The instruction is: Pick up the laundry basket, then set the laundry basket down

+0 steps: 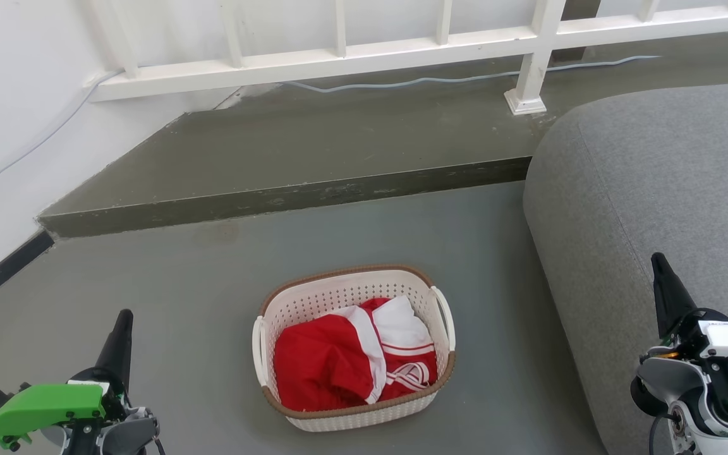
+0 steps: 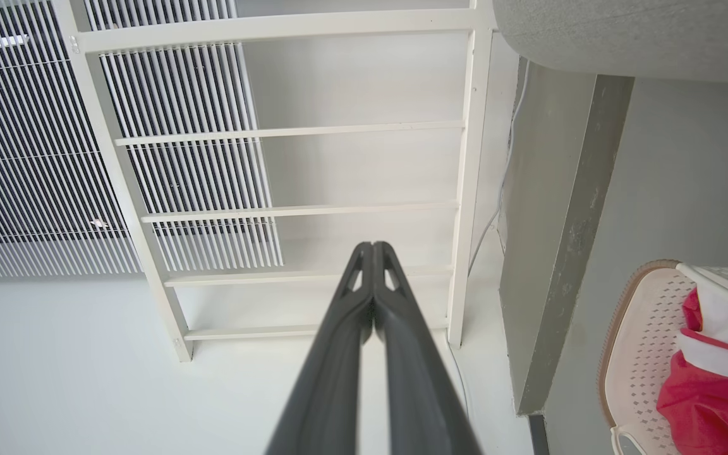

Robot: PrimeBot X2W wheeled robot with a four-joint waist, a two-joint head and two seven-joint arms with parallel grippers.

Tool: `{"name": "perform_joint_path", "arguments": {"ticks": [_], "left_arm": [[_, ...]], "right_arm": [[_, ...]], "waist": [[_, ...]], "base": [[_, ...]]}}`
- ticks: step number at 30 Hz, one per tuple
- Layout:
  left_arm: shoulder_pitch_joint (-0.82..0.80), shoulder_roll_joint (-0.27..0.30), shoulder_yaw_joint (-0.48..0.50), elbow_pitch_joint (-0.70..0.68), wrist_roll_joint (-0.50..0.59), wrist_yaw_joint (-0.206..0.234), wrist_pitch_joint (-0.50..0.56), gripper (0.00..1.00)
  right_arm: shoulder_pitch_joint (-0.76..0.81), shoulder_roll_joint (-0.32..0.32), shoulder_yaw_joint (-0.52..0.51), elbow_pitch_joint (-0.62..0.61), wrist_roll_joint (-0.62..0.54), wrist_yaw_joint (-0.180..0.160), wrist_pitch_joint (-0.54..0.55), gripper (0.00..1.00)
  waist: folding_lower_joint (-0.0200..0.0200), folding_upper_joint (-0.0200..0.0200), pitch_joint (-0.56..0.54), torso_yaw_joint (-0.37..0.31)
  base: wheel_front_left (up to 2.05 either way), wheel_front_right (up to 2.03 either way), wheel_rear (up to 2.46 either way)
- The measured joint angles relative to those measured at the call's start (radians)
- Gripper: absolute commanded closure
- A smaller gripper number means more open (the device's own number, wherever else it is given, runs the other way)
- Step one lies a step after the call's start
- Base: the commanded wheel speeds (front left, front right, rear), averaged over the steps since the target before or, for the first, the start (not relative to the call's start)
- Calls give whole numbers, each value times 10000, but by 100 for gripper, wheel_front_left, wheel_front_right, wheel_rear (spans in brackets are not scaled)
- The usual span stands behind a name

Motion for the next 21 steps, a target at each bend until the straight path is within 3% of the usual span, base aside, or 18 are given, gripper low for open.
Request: {"name": "perform_joint_path", "arguments": {"ticks": [21], "left_arm": [[-7, -4, 21, -6, 0, 0, 27, 100]], "right_arm": [[-3, 6, -12, -2, -2, 0, 2, 100]], "waist": [[0, 0, 2, 0]], "base": [[0, 0, 0]]}}
